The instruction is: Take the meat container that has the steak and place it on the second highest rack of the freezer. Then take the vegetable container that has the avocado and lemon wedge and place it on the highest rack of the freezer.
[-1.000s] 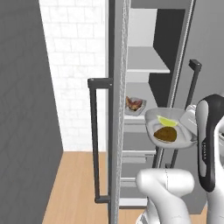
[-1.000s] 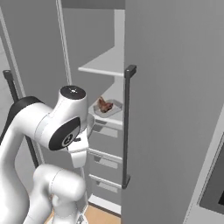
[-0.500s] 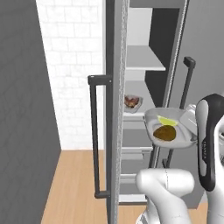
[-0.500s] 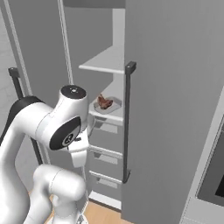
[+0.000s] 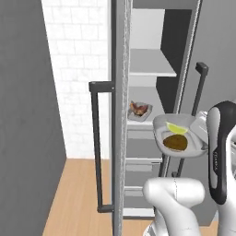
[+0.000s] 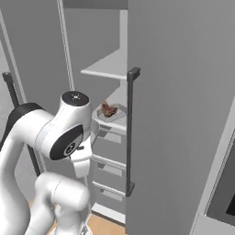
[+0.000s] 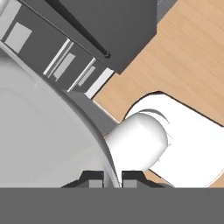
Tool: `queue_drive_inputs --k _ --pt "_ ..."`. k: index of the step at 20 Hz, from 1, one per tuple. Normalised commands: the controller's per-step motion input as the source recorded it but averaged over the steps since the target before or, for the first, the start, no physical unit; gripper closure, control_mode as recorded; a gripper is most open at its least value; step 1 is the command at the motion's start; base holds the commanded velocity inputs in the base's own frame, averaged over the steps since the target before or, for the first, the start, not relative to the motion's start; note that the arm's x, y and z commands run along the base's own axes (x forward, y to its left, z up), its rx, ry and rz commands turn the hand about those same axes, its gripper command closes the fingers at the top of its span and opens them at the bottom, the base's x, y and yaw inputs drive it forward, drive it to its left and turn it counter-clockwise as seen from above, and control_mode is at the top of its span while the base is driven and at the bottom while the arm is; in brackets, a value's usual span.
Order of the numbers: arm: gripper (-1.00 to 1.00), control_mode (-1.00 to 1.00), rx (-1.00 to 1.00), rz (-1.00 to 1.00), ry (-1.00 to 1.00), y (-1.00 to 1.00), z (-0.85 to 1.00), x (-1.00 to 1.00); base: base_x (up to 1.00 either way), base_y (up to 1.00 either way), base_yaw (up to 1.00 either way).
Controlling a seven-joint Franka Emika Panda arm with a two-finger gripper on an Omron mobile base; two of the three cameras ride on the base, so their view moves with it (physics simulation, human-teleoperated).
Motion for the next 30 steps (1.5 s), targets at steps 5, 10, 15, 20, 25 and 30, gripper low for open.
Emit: queue_drive_inputs --k 5,10,15,20,25,30 --pt "1.0 1.0 0.0 0.0 0.0 0.0 0.0 0.0 -0.05 -0.01 0.31" --pt "1.0 1.0 0.0 0.0 0.0 0.0 0.0 0.0 0.0 -0.31 0.32" --pt "1.0 1.0 0.0 0.0 0.0 0.0 0.0 0.0 -0.27 -0.17 0.03" --pt "1.0 1.0 0.0 0.0 0.0 0.0 0.0 0.0 -0.15 -0.34 0.09" --pt "1.0 1.0 0.0 0.0 0.0 0.0 0.0 0.0 0.0 -0.4 0.08" --pt "1.0 1.0 0.0 0.0 0.0 0.0 0.0 0.0 0.22 -0.42 0.02"
